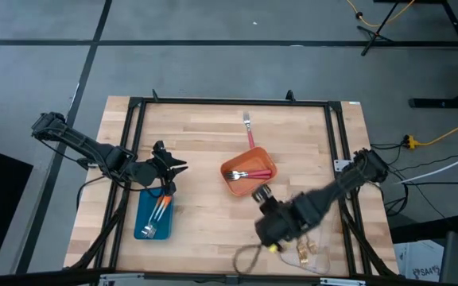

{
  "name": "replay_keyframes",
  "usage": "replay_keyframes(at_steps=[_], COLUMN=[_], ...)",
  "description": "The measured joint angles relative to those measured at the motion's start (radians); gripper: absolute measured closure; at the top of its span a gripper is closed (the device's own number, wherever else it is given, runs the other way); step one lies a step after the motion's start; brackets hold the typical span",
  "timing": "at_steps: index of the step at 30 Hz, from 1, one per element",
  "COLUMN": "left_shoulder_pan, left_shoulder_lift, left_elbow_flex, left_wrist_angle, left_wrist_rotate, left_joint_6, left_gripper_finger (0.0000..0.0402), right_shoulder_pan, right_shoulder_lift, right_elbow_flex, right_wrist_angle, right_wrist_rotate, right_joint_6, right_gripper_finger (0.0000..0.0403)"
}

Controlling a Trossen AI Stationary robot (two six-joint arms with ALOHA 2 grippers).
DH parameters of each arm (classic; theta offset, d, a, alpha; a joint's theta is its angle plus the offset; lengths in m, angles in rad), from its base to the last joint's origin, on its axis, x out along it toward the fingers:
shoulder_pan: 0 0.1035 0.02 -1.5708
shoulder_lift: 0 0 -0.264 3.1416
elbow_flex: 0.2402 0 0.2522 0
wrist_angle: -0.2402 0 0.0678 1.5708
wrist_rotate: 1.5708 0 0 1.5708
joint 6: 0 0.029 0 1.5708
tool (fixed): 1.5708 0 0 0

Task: Sort silverware by color (type)
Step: Put the pink fork into the orange bin

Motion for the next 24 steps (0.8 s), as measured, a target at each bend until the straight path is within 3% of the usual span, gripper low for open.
replay_keyframes(at_steps=[12,24], left_shoulder_pan=[0.000,0.000], left_shoulder_lift=[0.000,0.000], left_elbow_flex=[0.000,0.000], left_wrist_angle=[0.000,0.000], left_wrist_rotate=[0.000,0.000], left_joint_6=[0.000,0.000], left_gripper_finger=[0.0332,0.0332], right_shoulder_pan=[-0.368,-0.745], right_shoulder_lift=[-0.001,0.000], right_elbow_flex=[0.038,-0.083], right_wrist_angle=[0.266,0.381], right_wrist_rotate=[0.078,0.025], right_joint_6=[0.017,0.374], right_gripper_finger=[0.0331,0.0331])
